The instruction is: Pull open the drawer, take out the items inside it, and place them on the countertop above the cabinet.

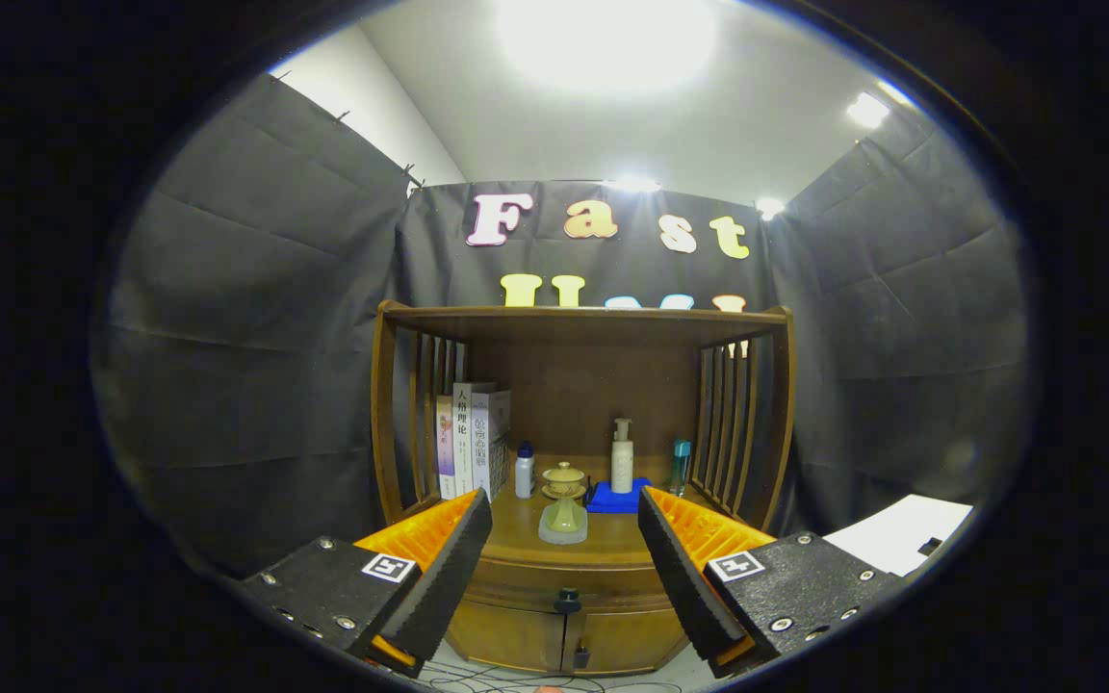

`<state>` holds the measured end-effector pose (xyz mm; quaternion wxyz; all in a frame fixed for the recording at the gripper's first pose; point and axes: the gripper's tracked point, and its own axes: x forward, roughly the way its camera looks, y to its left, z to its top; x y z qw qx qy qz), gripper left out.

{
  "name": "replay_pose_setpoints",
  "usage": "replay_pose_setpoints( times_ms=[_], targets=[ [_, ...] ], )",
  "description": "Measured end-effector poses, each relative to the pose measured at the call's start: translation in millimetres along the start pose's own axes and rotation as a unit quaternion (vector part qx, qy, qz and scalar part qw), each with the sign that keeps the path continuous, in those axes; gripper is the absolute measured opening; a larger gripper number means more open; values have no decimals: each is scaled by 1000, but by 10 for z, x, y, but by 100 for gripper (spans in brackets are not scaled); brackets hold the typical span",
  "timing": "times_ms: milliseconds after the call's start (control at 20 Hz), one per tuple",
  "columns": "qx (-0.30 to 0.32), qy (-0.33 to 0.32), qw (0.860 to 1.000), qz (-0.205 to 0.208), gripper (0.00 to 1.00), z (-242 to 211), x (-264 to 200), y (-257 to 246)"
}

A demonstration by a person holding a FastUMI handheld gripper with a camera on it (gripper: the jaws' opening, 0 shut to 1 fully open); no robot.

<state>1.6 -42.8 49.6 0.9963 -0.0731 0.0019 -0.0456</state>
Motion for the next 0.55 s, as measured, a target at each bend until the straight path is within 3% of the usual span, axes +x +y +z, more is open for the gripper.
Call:
replay_pose_setpoints(
  times_ms=[550],
  targets=[
    [14,-7,999,30,95,116,-120,195]
  ],
)
